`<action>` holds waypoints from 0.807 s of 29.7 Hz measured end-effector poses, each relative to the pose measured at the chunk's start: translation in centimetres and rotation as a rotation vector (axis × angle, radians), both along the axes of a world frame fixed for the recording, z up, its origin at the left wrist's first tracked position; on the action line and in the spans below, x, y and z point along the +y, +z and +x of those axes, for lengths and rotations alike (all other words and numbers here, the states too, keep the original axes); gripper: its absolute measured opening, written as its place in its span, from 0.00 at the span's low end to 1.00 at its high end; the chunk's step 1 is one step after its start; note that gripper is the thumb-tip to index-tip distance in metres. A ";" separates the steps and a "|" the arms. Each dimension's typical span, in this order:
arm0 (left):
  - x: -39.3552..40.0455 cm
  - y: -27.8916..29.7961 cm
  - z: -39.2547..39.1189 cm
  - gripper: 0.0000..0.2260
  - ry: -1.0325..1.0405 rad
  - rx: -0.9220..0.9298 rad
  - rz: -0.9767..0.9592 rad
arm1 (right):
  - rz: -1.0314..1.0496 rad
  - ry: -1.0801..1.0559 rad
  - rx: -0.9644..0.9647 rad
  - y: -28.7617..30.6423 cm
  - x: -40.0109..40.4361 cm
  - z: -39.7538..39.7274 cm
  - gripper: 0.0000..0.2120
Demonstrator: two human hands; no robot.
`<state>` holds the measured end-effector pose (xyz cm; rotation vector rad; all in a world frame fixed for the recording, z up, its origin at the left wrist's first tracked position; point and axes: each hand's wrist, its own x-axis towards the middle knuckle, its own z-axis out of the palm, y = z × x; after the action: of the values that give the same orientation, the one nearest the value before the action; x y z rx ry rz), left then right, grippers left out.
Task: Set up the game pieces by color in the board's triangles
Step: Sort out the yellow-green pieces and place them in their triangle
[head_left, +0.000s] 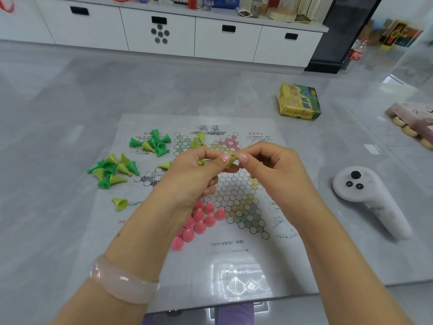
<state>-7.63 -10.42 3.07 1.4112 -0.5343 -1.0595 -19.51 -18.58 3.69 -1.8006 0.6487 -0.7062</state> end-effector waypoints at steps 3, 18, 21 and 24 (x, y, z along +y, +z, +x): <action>-0.1 0.0 0.0 0.02 0.015 -0.037 0.002 | 0.005 -0.052 0.021 0.2 -0.9 -0.1 0.06; -0.3 0.7 0.9 0.03 0.146 0.181 -0.024 | -0.365 -0.418 0.557 -4.1 -7.4 -2.2 0.04; -0.3 0.7 0.9 0.04 0.141 0.180 -0.016 | -0.364 -0.420 0.563 -4.1 -7.5 -2.4 0.04; -0.2 0.6 0.9 0.04 0.143 0.176 -0.006 | -0.365 -0.415 0.560 -3.9 -7.3 -2.5 0.05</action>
<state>-6.69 -10.66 3.70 1.3154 -0.3038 -1.0531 -21.99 -25.91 -0.24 -2.2548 1.3650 -0.6130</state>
